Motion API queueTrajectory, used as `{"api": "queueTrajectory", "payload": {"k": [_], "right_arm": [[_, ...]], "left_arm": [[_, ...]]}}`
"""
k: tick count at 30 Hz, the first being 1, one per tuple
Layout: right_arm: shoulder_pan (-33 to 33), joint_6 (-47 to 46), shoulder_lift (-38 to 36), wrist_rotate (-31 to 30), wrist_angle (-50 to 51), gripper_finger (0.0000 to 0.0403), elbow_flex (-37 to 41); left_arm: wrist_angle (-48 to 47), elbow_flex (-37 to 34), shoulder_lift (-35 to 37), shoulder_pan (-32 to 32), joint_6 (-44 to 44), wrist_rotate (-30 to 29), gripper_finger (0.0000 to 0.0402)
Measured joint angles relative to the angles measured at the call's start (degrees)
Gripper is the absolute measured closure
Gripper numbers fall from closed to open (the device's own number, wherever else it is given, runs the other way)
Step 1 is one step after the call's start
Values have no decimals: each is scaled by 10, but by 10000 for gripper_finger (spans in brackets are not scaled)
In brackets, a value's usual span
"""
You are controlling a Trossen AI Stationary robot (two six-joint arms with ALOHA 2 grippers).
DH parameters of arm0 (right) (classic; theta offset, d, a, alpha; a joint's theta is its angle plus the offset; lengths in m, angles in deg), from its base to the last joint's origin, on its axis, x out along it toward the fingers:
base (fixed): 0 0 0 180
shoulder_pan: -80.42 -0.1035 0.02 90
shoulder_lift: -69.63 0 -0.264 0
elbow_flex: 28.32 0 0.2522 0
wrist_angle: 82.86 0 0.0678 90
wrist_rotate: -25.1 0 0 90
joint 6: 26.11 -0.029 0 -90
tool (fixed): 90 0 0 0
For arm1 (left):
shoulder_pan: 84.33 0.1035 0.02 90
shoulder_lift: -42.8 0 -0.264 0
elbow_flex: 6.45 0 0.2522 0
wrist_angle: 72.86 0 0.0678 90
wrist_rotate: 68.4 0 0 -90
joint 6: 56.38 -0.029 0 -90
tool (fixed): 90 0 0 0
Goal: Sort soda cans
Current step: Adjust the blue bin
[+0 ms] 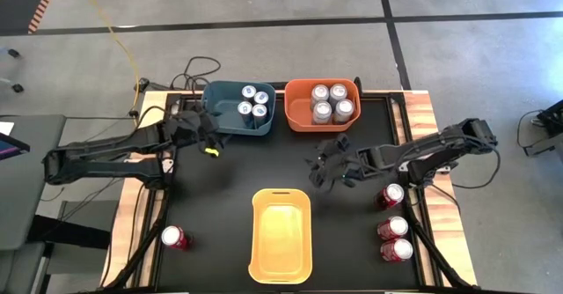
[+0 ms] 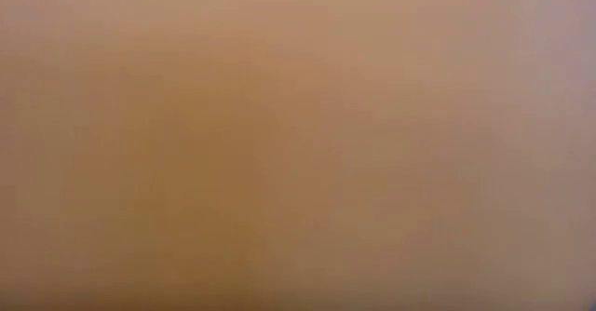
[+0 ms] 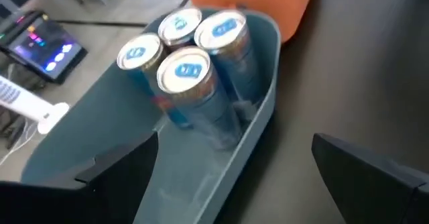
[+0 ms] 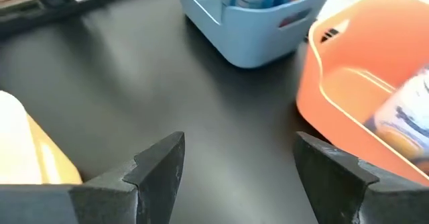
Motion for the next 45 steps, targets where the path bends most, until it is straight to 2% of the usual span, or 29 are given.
{"api": "queueTrajectory", "payload": {"k": [4, 9, 13, 16, 20, 26, 32, 45], "right_arm": [[17, 4, 0, 3, -9, 111, 0], [28, 14, 0, 4, -10, 111, 0], [34, 23, 0, 3, -16, 111, 0], [37, 25, 0, 3, -18, 111, 0], [32, 27, 0, 4, -8, 111, 0], [16, 54, 0, 4, 2, 111, 0], [13, 55, 0, 4, 26, 111, 0], [14, 55, 0, 4, 35, 111, 0]], "left_arm": [[-36, 7, -1, 2, -11, -31, 13], [-194, 69, -23, 16, 57, -36, 13], [-288, 127, -61, 20, 77, -66, 18], [-325, 161, -97, 21, 41, -72, 41], [-366, 194, -156, 21, -17, -73, 92], [-392, 212, -232, 40, -82, -76, 159], [-391, 212, -261, 68, -147, -95, 200], [-389, 212, -262, 112, -259, -98, 213]]}}
